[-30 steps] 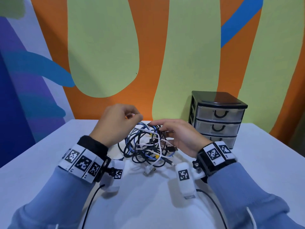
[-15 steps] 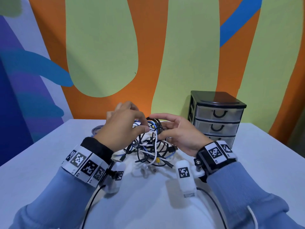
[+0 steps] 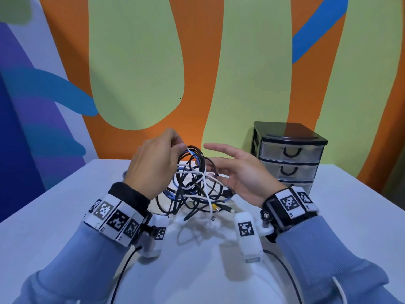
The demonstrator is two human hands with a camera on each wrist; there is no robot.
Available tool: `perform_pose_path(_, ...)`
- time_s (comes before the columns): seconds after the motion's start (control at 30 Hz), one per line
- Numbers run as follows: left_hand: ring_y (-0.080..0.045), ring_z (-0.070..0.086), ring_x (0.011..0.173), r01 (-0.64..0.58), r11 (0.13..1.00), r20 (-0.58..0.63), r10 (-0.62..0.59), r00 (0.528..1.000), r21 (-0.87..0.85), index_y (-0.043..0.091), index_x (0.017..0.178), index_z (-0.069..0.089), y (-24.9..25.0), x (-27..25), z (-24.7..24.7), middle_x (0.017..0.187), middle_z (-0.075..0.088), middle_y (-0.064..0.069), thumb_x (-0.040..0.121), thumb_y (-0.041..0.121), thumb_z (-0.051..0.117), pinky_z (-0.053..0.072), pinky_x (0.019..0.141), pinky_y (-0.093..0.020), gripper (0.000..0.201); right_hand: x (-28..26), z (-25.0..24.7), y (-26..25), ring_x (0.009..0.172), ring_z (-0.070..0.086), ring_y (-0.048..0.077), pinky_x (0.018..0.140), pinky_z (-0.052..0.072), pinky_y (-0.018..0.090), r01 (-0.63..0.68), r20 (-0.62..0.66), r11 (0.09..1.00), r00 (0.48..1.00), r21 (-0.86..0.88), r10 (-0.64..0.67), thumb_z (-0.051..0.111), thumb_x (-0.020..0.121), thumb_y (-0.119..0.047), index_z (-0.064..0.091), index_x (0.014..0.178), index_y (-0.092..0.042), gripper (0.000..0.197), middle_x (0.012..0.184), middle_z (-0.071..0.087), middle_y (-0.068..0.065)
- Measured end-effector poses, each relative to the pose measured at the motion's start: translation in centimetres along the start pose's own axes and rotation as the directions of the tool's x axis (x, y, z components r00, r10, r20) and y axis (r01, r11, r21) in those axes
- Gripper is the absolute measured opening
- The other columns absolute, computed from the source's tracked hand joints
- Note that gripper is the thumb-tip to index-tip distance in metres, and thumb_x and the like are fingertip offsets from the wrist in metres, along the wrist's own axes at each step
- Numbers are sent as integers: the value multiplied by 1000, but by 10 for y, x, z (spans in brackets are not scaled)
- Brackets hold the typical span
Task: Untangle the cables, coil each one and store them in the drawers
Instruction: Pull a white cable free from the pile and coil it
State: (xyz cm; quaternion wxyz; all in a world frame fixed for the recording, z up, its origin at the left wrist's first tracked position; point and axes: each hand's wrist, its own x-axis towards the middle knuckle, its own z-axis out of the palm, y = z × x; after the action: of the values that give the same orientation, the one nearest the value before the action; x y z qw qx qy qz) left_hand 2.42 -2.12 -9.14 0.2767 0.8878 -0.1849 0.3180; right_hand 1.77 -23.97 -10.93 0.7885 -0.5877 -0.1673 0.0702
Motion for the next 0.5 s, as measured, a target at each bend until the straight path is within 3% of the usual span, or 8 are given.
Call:
perform_pose_path(0.27, -14, 59, 81, -17, 999, 33, 18, 999, -31, 31, 93, 60, 1, -1, 1, 92, 63, 12, 103, 37, 63, 52, 76, -47, 12, 1, 4, 7, 92, 71, 24, 85, 60, 31, 0, 35, 1000, 999, -20, 1, 61, 94, 15, 63, 137, -5, 47, 118, 72, 28)
perform_pose_path(0.37, -13, 61, 85, -13, 999, 30, 14, 999, -38, 32, 87, 60, -1, 0, 2, 93, 63, 12, 99, 35, 65, 53, 78, -48, 13, 1, 10, 5, 67, 67, 17, 59, 56, 22, 14, -13, 995, 1000, -99, -15, 60, 92, 19, 63, 134, -2, 47, 94, 72, 17)
perform_pose_path(0.43, -8, 63, 101, -8, 983, 60, 19, 998, -181, 35, 99, 65, 1, 0, 0, 105, 67, 16, 97, 36, 63, 55, 89, -45, 3, 1, 14, 4, 59, 59, 14, 53, 49, 19, 71, -53, 962, 995, -263, -88, 62, 89, 20, 64, 132, -3, 49, 86, 65, 15)
perform_pose_path(0.5, 0, 58, 123, -36, 952, 155, 87, 984, -305, 41, 124, 66, 6, -2, -2, 126, 67, 23, 101, 39, 61, 48, 103, -37, 25, 1, 17, 5, 65, 56, 17, 62, 50, 23, 126, -56, 900, 985, -417, -164, 65, 87, 16, 67, 127, -10, 47, 85, 62, 13)
